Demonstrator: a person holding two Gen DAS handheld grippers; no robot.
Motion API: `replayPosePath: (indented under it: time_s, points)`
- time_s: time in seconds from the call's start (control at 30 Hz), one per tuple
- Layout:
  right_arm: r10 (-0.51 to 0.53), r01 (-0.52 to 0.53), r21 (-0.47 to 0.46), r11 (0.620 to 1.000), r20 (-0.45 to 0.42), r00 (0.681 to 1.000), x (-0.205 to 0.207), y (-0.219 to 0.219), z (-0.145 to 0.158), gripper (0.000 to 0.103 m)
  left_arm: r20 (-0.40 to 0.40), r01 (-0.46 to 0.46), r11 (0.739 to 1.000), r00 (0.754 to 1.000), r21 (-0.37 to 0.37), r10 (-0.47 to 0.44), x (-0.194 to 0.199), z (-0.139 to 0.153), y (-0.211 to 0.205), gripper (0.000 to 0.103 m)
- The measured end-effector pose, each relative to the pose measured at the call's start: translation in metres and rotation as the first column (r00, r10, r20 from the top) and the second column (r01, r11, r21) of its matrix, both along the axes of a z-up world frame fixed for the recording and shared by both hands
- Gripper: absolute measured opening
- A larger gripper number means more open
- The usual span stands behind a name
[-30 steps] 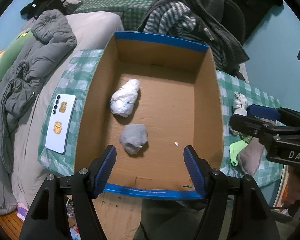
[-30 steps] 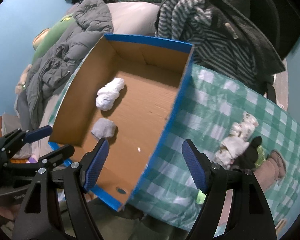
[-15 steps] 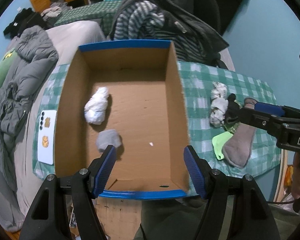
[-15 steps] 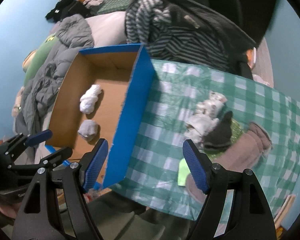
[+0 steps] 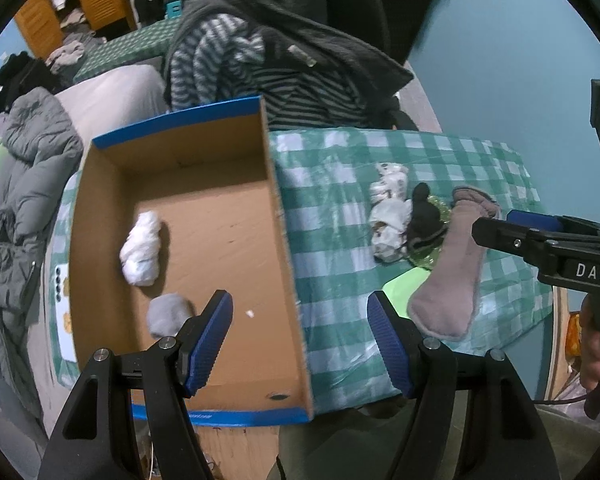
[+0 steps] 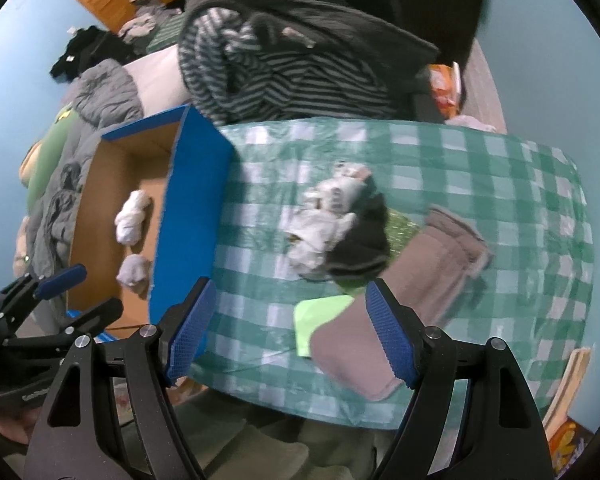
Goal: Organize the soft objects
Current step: 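Move both grippers back over the pile of soft items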
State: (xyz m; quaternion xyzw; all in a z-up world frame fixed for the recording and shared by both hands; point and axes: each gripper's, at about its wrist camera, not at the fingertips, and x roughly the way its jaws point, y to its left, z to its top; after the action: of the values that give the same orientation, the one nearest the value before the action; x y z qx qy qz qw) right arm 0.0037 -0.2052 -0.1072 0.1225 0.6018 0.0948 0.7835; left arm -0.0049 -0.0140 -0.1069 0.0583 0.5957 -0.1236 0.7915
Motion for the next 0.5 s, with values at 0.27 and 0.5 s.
replayPosePath:
  time_s: [0.27,0.5]
  points:
    - [-0.076,0.075,-0.037,0.997,-0.031,0.997,-0.004,-0.036,-0.013,0.078,-0.002,0.055,0.998,0.998,-0.008,-0.055,0.011,-0.005,-0.033,0.071]
    - [-0.144,0.141,-0.047,0.989,-0.080,0.986,-0.006,-0.058,-0.036,0.078,-0.034,0.073,0.997,0.997,-0.026,-0.074,0.020,-0.020,-0.054,0.071]
